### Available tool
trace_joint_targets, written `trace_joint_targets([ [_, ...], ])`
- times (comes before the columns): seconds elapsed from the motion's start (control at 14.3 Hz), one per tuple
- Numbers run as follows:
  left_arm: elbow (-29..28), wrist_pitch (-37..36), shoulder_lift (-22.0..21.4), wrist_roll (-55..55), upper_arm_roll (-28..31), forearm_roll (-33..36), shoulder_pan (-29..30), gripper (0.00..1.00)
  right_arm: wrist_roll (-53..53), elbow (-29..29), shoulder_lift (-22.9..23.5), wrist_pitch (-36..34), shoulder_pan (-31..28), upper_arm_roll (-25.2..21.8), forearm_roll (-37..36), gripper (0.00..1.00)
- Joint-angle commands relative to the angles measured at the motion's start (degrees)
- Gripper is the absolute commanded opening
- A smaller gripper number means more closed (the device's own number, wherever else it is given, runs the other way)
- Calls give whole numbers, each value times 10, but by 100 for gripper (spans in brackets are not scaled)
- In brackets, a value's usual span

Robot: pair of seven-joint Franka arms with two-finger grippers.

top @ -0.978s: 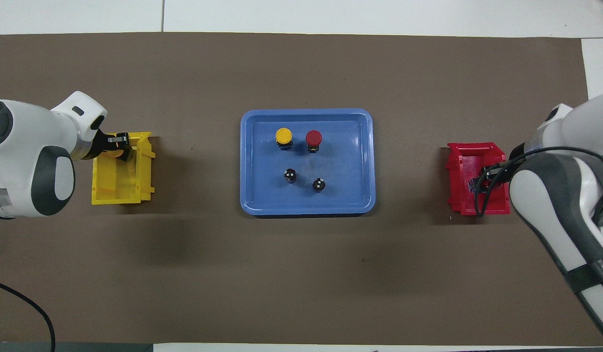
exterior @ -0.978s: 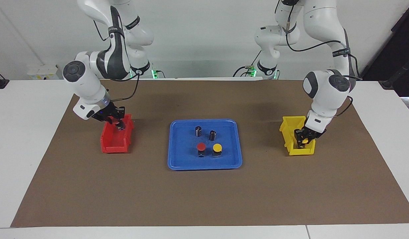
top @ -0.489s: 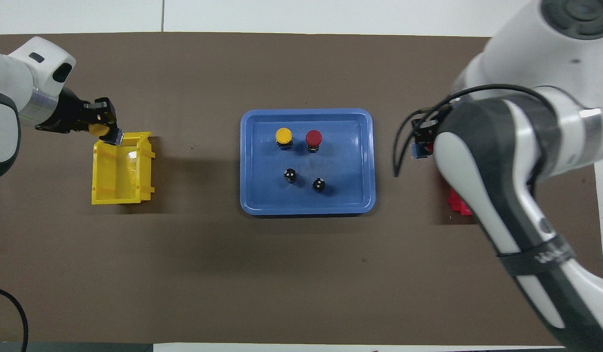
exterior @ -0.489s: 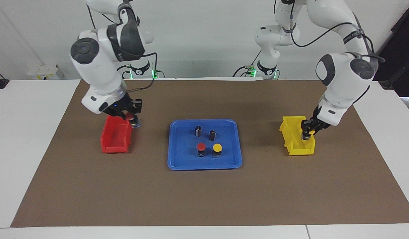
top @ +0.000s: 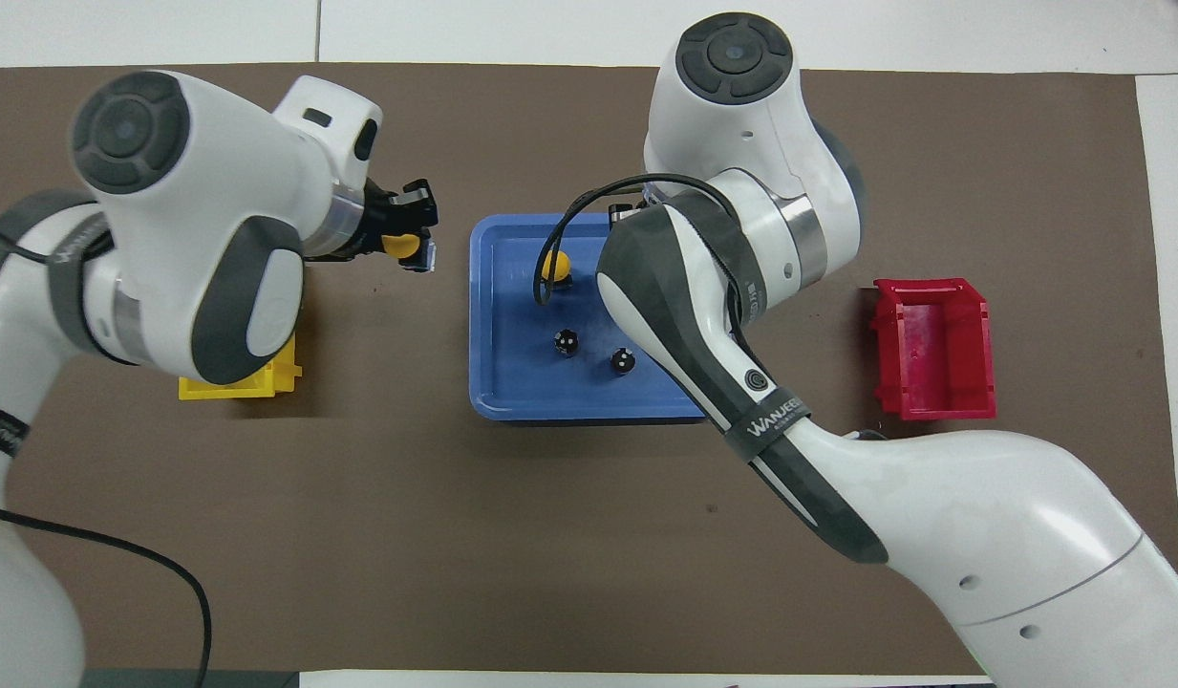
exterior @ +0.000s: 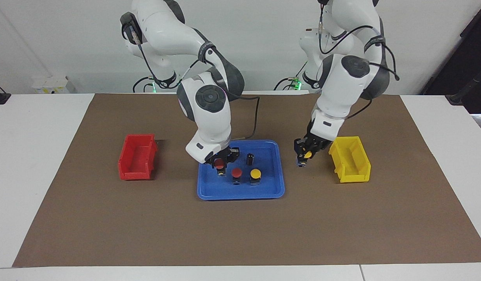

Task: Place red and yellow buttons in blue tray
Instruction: 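Place the yellow button and red button in the blue tray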

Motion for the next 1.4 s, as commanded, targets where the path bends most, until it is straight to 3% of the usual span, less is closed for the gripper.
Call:
trace_joint_targets([
  [0.0,-14,42,19,-22,8,-15,-14,2,0,-8,-2,21,-32,3,-5,1],
  [0.21,-14,87,44,-73,8,-20,-38,2,-2,-79,-16,79,-28,3,-3,1],
  [0.56,-14,110,68,-98,9,-20,-64,2,-2,-122,-33,84,-28,3,0,3],
  [0.7,-16,117,78,-98,9,-20,-70,2,-2,-130,-37,85,-30,4,0,8],
  [0.77,-16,124,80,-98,9,-20,-70,2,-2,-136,-39,87,-30,3,0,16],
  [0.91,-15,131,90,-98,10,-19,-70,2,-2,-157,-46,107,-30,3,0,43],
  [0.98,-15,134,93,-97,10,-19,-67,2,-2,-162,-47,113,-30,3,0,48],
  [1.05,-16,139,94,-96,10,-19,-65,2,-1,-161,-48,113,-30,3,0,71],
  [1.19,-17,139,95,-95,11,-18,-63,2,-1,-155,-49,111,-31,3,0,100],
  [1.33,-17,138,95,-94,11,-17,-61,2,-1,-150,-77,108,-35,2,3,100],
])
